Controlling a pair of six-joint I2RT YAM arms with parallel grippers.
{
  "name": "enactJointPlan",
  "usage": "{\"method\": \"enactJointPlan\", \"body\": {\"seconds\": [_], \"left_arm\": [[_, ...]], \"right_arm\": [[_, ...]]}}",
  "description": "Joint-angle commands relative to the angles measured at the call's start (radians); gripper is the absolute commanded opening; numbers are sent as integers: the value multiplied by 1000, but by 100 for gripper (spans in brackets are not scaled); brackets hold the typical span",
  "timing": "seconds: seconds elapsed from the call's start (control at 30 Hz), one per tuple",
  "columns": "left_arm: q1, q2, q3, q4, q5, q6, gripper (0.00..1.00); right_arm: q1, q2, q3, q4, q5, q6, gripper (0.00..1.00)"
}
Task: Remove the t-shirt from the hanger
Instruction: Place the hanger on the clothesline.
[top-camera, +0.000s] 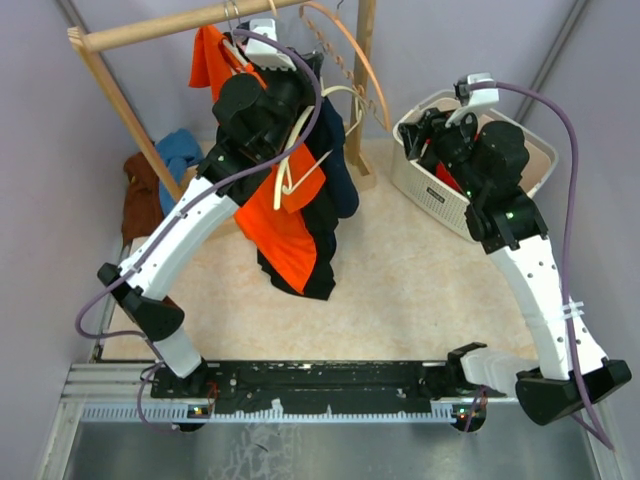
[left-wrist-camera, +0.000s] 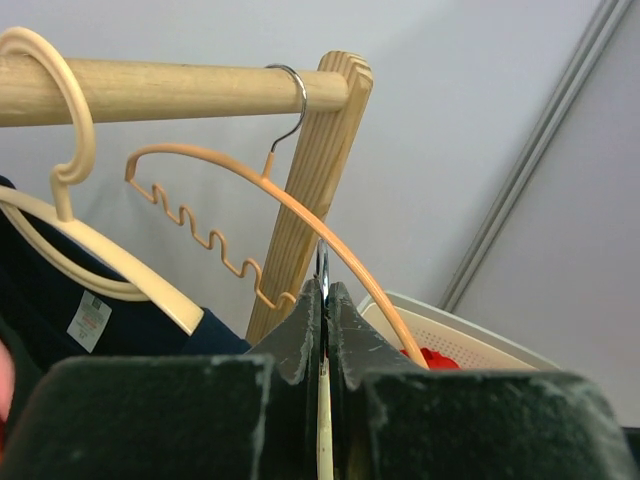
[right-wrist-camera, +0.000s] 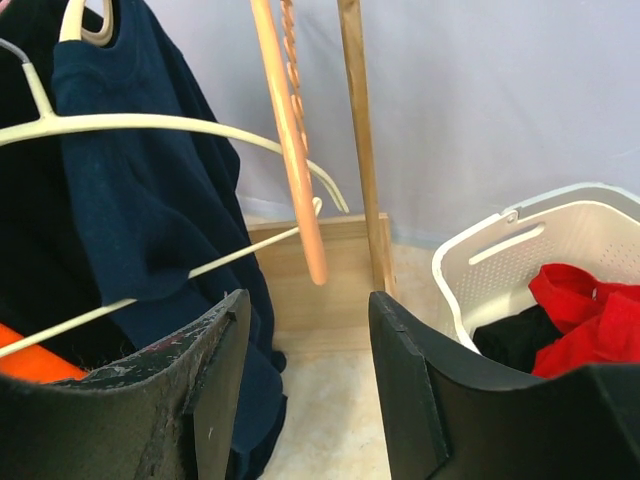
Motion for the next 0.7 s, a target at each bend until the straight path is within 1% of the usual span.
{"method": "enactJointPlan", "body": {"seconds": [0.0,0.13,0.37,0.53,0.67], "left_arm": [[-13,36,80,85,-27,14,0],[-30,78,120,115,-29,22,0],[-70,88,124,157,-37,21,0],[-123,82,105,166,-110,53,0],[-187,58,23,266,-238,133,0]], "right_arm": [[10,-36,-5,31,11,-15,51],[9,-55,-10,21,7,-17,52],[9,-90,-34,10,36,-27,54],[9,-102,-45,20,24,-23,54],[9,-105,-61,22,12,-19,54]]}}
